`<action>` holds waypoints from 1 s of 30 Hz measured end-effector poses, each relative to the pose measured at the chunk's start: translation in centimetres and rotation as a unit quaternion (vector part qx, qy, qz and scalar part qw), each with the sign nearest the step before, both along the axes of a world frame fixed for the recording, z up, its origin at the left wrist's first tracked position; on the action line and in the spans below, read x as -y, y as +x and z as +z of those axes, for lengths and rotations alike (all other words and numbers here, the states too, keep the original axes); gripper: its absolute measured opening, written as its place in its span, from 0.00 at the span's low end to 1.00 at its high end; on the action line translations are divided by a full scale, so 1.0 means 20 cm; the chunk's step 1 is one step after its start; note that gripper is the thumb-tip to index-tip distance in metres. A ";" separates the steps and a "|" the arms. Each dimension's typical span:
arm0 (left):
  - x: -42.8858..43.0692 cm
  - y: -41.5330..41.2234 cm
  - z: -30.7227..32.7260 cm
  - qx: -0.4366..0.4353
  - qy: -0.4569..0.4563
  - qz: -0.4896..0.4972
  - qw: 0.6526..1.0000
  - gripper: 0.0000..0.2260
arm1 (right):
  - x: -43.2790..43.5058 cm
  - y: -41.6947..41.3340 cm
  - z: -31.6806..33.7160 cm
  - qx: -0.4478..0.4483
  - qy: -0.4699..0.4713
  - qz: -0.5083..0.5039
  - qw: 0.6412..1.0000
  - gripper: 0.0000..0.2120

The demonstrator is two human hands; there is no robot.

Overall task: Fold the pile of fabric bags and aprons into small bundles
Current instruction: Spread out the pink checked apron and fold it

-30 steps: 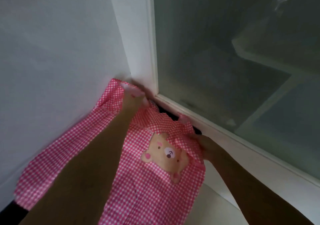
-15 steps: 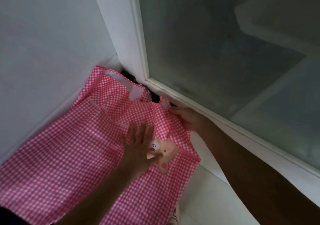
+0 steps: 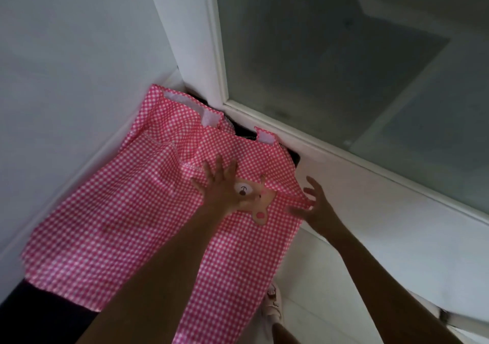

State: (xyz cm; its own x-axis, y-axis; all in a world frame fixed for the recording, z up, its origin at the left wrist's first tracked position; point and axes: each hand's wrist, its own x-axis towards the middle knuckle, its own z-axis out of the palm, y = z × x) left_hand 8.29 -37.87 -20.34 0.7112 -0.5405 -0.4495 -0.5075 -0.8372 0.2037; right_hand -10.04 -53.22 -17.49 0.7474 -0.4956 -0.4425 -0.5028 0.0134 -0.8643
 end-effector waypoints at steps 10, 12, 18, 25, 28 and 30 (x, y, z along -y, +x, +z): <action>-0.51 -0.20 0.16 0.134 -0.232 -0.046 0.962 0.28 | -0.03 0.09 -0.05 -0.038 0.141 -0.317 0.937 0.13; -0.71 -0.29 0.13 0.165 -0.213 -0.059 0.961 0.28 | -0.06 0.07 -0.05 -0.009 0.262 -0.366 0.893 0.10; -1.04 -0.32 0.05 0.062 0.002 -0.019 0.998 0.55 | -0.49 -0.15 0.04 -0.018 0.273 -0.279 0.921 0.21; -1.18 -0.36 0.21 0.169 -0.292 0.005 0.941 0.22 | -1.14 -0.58 -0.07 -0.148 0.274 -0.181 0.933 0.29; -1.31 -0.40 0.25 0.226 -0.348 0.033 0.909 0.13 | -1.31 -0.66 -0.09 -0.156 0.303 -0.133 0.931 0.20; -1.42 -0.44 0.22 0.233 -0.331 0.036 0.914 0.15 | -1.39 -0.68 -0.11 -0.126 0.323 -0.113 0.931 0.14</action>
State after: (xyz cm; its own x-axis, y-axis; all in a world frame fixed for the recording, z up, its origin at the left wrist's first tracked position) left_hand -0.42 -9.40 -16.02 0.7867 -0.5285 0.3191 -0.6164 -0.6433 0.4542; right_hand -23.71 -25.40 -19.59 0.4884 -0.1958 -0.8504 -0.6105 0.6197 -0.4933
